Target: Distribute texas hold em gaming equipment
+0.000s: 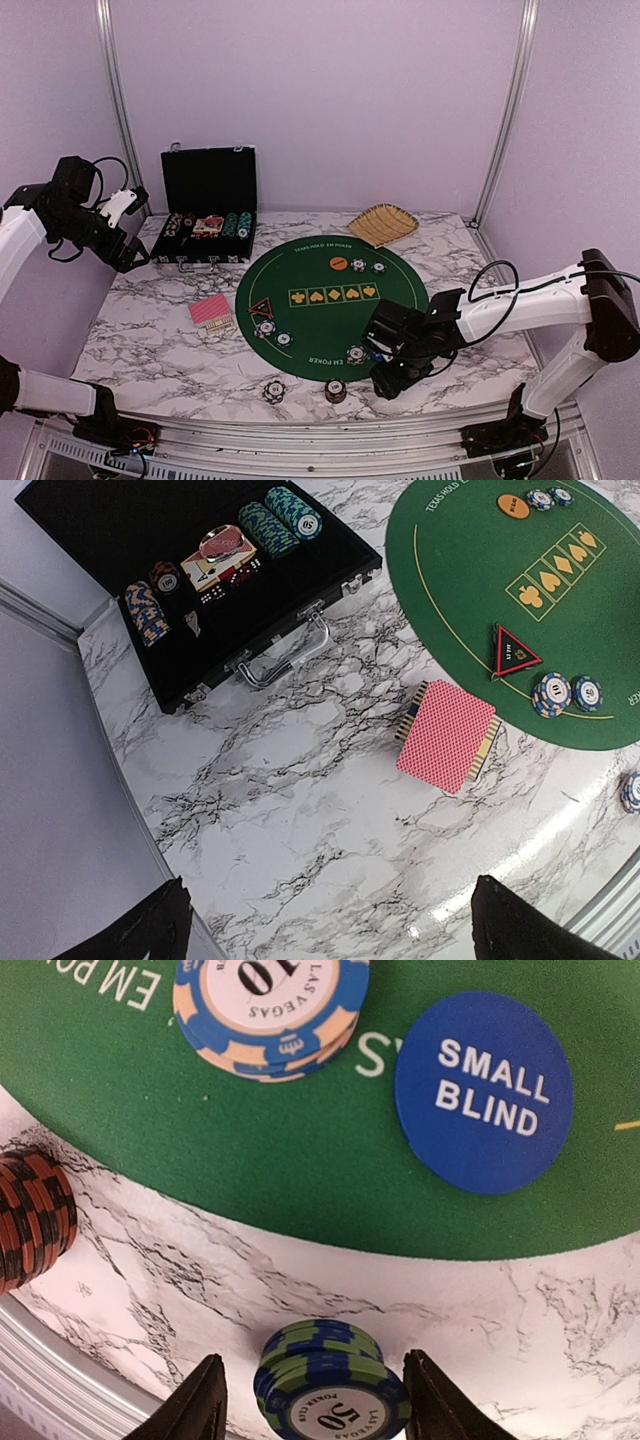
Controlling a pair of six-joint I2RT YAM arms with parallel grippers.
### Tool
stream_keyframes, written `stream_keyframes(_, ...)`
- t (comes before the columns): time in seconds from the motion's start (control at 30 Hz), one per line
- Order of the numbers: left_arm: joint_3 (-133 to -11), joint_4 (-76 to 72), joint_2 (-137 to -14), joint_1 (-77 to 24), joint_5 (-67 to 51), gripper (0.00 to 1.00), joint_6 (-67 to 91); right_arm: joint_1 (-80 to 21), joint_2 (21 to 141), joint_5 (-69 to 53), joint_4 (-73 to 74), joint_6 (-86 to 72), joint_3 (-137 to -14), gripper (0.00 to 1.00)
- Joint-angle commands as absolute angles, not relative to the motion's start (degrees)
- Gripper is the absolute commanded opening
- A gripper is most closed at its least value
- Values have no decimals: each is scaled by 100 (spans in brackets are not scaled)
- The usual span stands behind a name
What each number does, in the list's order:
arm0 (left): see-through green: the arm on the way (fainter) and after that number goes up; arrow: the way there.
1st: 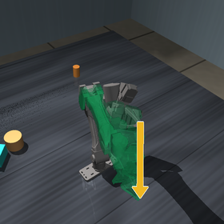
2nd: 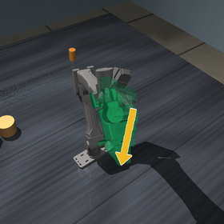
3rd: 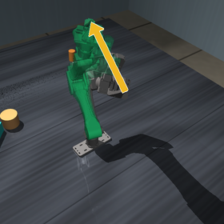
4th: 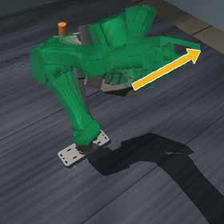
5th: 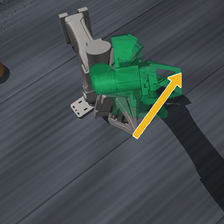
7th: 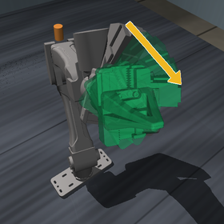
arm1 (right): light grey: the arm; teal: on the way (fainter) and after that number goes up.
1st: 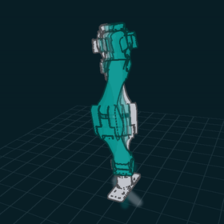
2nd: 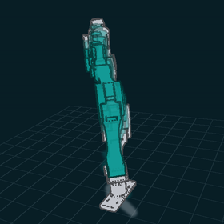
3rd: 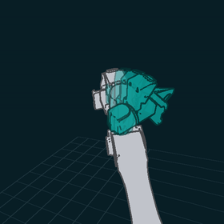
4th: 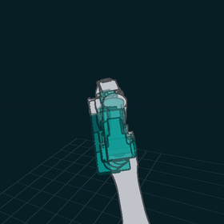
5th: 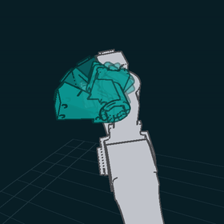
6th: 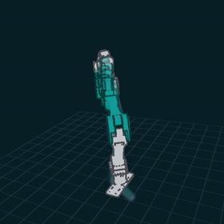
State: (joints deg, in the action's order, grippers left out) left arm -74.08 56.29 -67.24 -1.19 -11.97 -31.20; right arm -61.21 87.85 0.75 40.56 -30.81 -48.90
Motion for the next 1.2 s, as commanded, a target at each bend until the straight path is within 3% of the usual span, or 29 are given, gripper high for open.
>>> stream_keyframes(0.0, -7422, 5766, -6662, -132, -1203, 99, -3102, -6066, 8719, 162, 4062, -3014, -5016, 54)
stream_keyframes(0.3, -7462, 5766, -6698, -132, -1206, 99, -3076, -6029, 8675, 212, 4184, -2986, -5101, 39)
stream_keyframes(0.7, -7433, 5766, -6731, -132, -1235, 99, -3111, -5935, 8341, 414, 4844, -2901, -5624, 34)
stream_keyframes(1.17, -7427, 5774, -6662, -133, -1205, 99, -3111, -4614, 8655, 645, 4471, -2173, -5796, 34)
